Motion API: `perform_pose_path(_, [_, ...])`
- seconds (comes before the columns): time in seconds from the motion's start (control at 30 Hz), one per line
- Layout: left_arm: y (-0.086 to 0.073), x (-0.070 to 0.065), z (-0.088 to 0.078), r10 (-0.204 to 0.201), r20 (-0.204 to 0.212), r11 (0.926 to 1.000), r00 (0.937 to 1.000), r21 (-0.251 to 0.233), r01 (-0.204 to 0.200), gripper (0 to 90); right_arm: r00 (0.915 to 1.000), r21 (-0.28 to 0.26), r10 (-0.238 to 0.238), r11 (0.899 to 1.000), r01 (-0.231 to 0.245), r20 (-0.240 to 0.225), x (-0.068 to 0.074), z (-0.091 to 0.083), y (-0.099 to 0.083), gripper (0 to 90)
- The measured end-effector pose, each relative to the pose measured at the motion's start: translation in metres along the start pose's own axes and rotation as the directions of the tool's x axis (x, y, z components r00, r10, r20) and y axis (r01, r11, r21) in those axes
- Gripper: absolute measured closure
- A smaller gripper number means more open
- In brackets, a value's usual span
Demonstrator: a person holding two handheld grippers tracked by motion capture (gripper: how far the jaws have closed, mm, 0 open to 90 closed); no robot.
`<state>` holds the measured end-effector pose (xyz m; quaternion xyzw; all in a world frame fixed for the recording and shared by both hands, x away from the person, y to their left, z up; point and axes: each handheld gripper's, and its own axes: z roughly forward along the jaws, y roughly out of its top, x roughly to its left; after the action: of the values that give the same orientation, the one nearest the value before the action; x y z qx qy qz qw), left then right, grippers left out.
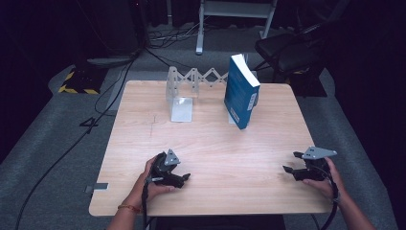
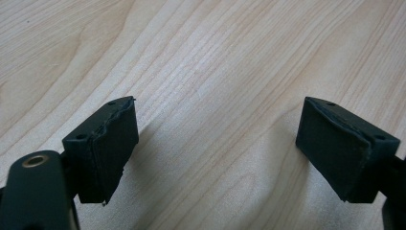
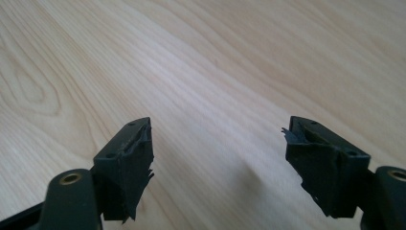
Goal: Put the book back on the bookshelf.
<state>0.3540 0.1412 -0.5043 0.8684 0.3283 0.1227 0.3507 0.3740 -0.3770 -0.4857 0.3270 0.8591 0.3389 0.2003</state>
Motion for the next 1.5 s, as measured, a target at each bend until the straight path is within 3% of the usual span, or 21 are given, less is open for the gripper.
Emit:
perform_pose_path(0.07, [0.0, 0.0, 0.0, 0.0, 0.0, 1.0, 1.0, 0.0, 0.0, 15.0, 1.0, 0.003, 0.006, 1.0, -0.006, 0.002, -0.001, -0.001, -0.004, 24.5])
perform_pose_path(0.23, [0.0, 0.0, 0.0, 0.0, 0.0, 1.0, 1.0, 0.0, 0.0, 15.0, 0.9951, -0.025, 0.098, 0.995, -0.098, -0.012, -0.006, -0.01, -0.03, 24.5])
perform_pose_path(0.43, [0.0, 0.0, 0.0, 0.0, 0.0, 1.0, 1.0, 0.0, 0.0, 15.0, 0.9895, -0.034, 0.143, 0.989, -0.144, -0.019, -0.007, -0.015, -0.041, 25.1])
perform_pose_path(0.77, [0.0, -0.001, 0.0, -0.003, -0.003, 1.0, 1.0, 0.0, 0.003, 15.0, 0.99, -0.034, 0.137, 0.99, -0.138, -0.031, -0.006, -0.015, -0.042, 24.7])
perform_pose_path(1.5, [0.0, 0.0, 0.0, -0.001, -0.002, 1.0, 1.0, 0.0, 0.001, 14.9, 0.987, -0.029, 0.16, 0.987, -0.16, -0.005, -0.007, -0.014, -0.041, 22.1])
